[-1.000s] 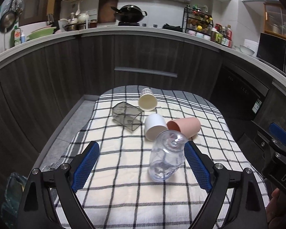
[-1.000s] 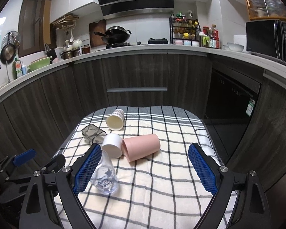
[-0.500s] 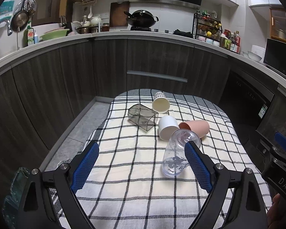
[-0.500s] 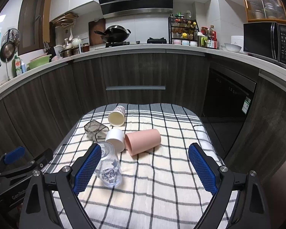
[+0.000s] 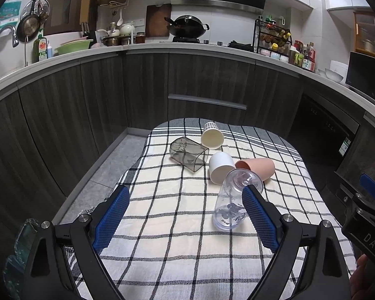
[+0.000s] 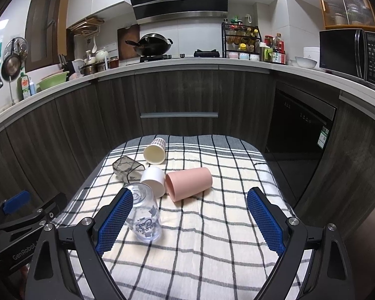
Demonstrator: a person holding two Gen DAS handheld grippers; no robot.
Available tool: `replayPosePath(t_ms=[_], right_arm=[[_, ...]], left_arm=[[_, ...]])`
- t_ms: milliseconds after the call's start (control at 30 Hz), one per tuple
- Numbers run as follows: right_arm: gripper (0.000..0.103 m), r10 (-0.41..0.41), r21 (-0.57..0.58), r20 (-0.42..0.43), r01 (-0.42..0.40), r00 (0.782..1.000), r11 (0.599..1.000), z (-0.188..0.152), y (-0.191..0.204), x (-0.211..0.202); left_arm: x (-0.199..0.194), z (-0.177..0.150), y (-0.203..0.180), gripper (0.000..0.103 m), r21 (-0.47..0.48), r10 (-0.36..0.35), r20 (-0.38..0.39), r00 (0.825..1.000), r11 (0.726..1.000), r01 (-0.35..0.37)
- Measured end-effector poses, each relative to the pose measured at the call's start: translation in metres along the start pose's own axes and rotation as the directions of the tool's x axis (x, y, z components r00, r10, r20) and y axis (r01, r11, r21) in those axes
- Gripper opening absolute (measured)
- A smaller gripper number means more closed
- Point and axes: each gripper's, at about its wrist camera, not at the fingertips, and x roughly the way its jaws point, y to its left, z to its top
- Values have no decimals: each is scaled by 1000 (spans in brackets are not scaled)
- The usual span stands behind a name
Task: Flip cup upside down
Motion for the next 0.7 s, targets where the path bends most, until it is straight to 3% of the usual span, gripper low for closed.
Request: replayPosePath(t_ms=[700], right_arm=[[93, 2, 6, -6, -2, 1000, 1000, -2, -1, -1]], left_arm=[[1, -1, -5, 92, 7, -1, -4, 1000, 1000, 1]])
